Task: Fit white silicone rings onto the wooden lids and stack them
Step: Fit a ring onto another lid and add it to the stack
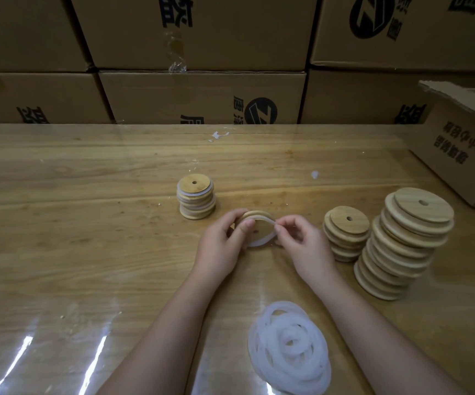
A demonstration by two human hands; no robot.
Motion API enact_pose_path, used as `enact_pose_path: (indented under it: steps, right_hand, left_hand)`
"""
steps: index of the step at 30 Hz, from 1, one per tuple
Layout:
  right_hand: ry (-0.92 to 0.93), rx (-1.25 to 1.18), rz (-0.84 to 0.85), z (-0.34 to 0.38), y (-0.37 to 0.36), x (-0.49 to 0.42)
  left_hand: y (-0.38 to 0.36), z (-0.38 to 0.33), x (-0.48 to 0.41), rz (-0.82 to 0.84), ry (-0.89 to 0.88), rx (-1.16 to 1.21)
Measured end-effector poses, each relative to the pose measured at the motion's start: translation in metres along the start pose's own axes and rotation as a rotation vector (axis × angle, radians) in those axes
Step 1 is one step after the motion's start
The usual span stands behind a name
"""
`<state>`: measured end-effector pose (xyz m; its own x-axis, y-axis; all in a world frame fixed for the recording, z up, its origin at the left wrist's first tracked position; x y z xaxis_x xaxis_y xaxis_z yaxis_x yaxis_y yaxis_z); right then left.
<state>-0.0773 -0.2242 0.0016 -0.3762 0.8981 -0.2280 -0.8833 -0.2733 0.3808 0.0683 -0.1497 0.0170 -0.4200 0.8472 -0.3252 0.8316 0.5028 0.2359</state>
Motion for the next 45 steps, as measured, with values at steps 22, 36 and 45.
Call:
enact_pose_path:
  steps: [22, 36, 45]
  right_hand:
    - [0.062, -0.027, -0.059, 0.011, 0.003, 0.004]
    - [0.074, 0.022, -0.122, 0.015, 0.007, 0.007]
    - [0.075, 0.087, -0.014, 0.013, 0.002, 0.005]
  left_hand:
    - [-0.001, -0.006, 0.003, -0.021, -0.15, -0.087]
    - [0.003, -0.001, 0.002, -0.06, -0.048, 0.018]
    - [0.004, 0.002, 0.001, -0.053, 0.061, 0.187]
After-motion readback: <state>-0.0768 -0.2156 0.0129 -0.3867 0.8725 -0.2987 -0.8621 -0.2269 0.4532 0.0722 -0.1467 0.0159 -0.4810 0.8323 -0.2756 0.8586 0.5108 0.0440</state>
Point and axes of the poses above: each hand's wrist, its own x-axis away from the middle knuckle, its own y-axis out of the back of the hand, z = x × y, the point moved 5 cm from there along -x, towards the middle knuckle, and after that the axes turned 8 degrees about x, right-handed, at the moved point
